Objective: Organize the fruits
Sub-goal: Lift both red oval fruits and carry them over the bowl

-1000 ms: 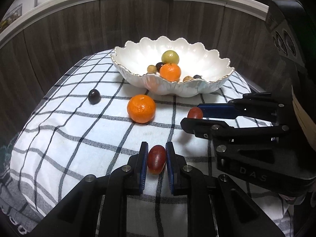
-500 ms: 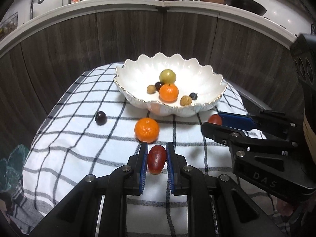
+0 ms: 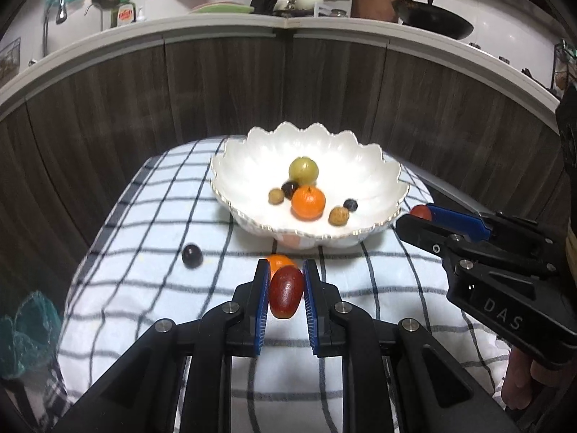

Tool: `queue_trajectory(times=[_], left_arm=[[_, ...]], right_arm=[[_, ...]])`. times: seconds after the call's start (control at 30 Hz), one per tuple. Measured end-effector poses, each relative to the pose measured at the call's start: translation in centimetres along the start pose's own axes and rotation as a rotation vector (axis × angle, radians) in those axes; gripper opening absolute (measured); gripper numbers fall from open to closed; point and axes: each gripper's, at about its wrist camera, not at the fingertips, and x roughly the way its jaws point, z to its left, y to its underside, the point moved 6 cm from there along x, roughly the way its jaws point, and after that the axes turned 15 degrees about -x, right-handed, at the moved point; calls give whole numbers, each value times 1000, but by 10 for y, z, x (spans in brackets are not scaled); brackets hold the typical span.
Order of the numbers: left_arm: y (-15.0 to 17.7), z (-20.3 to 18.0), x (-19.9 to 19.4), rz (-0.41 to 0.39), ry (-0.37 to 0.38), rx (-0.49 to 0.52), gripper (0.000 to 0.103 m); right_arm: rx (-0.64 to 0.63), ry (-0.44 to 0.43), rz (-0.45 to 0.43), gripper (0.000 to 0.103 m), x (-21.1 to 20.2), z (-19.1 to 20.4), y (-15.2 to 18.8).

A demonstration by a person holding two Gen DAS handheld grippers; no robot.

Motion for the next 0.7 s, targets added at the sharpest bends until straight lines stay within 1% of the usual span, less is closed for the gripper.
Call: queue_trajectory(times=[0.17, 0.3, 0.5, 0.7], left_arm=[[-19, 2, 5, 6, 23, 17, 19], [-37, 4, 10, -4, 33, 30, 19], [-60, 11, 21, 1, 41, 8, 19], [-81, 10, 29, -16, 87, 19, 19]], right_arm=[[19, 44, -5, 30, -2, -2, -8], [49, 79, -8, 30, 0, -3, -14], [87, 136, -1, 30, 6, -13, -27], [109, 183, 2, 30, 11, -20, -42]])
